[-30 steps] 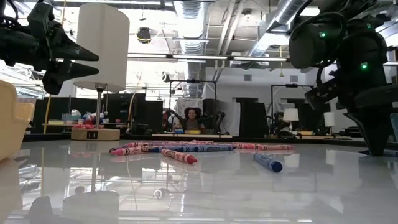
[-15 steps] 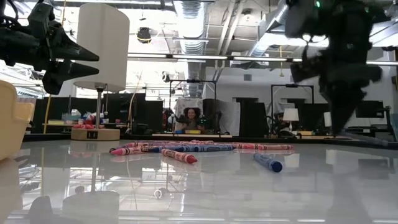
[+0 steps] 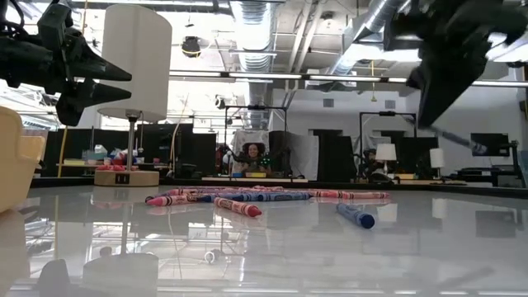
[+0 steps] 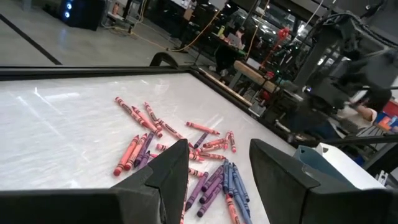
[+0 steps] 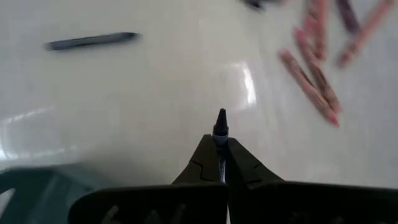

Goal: Sort crayons
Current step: Put the blue crayon into the dark blue bin

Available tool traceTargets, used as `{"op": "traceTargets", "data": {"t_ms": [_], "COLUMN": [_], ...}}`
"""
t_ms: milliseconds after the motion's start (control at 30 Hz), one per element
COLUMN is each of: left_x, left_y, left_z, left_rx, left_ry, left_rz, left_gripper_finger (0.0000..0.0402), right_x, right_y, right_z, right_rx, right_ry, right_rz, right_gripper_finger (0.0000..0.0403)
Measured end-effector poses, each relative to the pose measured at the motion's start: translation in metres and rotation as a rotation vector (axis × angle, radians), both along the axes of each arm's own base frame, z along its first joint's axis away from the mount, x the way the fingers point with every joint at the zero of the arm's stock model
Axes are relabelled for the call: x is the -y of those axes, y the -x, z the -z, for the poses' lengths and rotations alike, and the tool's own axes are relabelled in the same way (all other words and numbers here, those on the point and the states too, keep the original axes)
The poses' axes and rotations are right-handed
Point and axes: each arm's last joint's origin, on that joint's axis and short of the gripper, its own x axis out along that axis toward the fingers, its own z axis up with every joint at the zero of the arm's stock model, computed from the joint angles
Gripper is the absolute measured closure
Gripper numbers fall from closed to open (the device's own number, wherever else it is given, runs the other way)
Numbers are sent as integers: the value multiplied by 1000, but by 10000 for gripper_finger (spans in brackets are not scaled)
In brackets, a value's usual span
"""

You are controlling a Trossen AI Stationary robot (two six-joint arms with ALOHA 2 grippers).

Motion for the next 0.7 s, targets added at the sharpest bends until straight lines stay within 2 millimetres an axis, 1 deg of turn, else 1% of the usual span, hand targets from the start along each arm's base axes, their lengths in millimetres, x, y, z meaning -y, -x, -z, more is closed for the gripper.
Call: {"op": "traceTargets", "data": {"t_ms": [167,300,533,700], "left_x": [0,0,0,0], "left_y": [0,0,0,0], "left_z": [0,0,0,0], "left_rx": [4,7,15,16], "left_ry": [9,15,32,34], "left_rz": [-1,-1,-1,-1], "left_gripper_finger": [241,241,241,241], "right_x": [-26,-46,-76,-91], "right_y": [1,7,22,37], "right_z": [-15,-20,-21,-17], "right_rx": [75,114,132,104], "right_ry": [-13,-35,-92,-37], "right_rz": [-138,-225,-308,-373], "right_gripper_finger": [400,400,400,400]}}
